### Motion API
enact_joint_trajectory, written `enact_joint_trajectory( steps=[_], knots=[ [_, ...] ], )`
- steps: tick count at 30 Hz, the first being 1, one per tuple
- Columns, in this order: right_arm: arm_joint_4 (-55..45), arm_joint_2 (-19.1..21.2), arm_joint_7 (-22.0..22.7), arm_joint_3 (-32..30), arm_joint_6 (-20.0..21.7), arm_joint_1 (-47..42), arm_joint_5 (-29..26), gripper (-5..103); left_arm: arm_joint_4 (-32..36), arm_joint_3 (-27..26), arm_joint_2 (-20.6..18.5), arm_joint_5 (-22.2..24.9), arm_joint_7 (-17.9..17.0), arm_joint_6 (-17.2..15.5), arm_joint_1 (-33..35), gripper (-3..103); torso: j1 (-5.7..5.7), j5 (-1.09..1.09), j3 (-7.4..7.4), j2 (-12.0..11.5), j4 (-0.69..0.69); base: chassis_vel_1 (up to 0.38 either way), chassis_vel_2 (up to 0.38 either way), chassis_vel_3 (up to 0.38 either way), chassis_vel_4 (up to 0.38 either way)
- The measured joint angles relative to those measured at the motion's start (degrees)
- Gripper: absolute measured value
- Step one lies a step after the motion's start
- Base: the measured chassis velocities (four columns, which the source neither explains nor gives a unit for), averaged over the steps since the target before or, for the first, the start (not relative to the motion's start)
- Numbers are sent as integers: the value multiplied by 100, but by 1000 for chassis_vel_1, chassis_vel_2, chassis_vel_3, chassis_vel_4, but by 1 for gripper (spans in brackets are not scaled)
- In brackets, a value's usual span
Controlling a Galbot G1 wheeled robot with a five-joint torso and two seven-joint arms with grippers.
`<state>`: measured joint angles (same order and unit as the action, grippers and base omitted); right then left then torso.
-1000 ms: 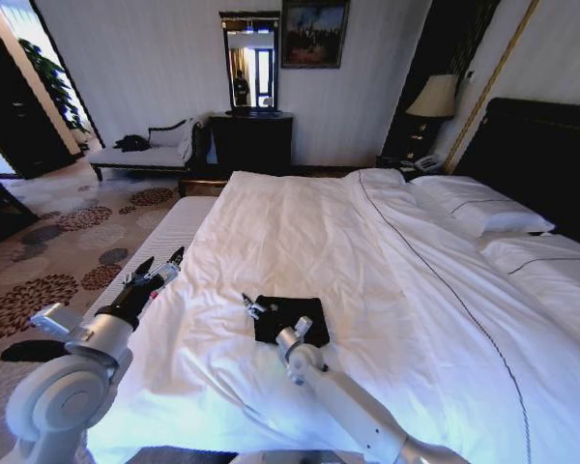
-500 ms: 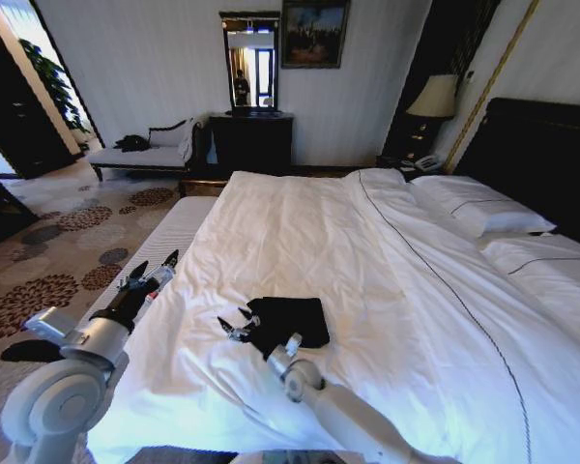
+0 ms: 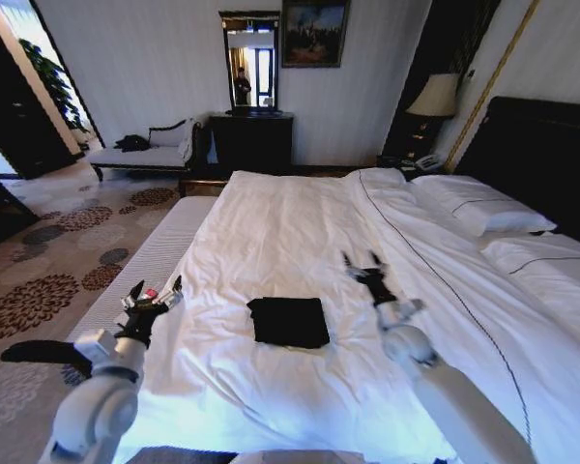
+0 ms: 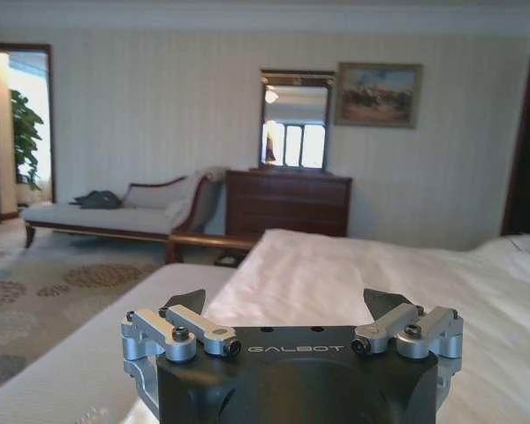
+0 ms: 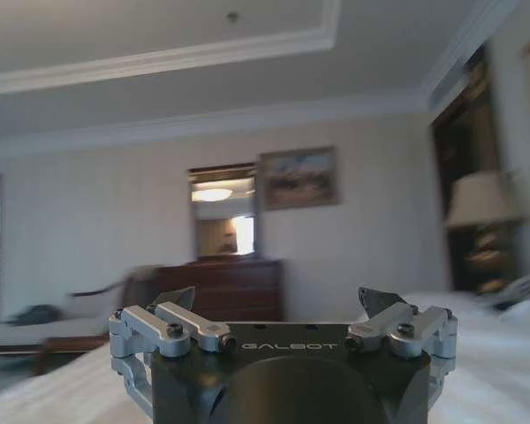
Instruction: Fold the clothes on the bed.
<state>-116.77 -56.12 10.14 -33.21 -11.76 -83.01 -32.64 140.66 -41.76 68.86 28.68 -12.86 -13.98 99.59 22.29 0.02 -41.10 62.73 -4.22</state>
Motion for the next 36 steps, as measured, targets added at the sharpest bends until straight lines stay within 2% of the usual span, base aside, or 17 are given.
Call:
enact_joint_trajectory(
  steps=[4, 8, 11, 36],
  knots=[
    [-1394, -665, 610, -696, 427, -1492, 276, 100, 252, 75, -9, 26, 36, 83, 555, 100, -2, -4, 1, 2, -1, 0, 0, 0, 0],
    [-1882, -984, 764, -806, 621, -1972, 310, 100, 253, 64, -22, 9, 198, 54, 687, 100, -2, -4, 1, 1, -2, 0, 0, 0, 0],
    [-1939, -1024, 775, -808, 652, -2016, 310, 100, 253, 55, -26, 5, 225, 36, 700, 100, -2, -4, 0, 2, 3, 0, 0, 0, 0],
    [-1866, -1013, 733, -729, 640, -1942, 274, 100, 275, 37, -33, 39, 231, 7, 664, 100, 1, -3, -1, 0, 1, 0, 0, 0, 0]
  ],
)
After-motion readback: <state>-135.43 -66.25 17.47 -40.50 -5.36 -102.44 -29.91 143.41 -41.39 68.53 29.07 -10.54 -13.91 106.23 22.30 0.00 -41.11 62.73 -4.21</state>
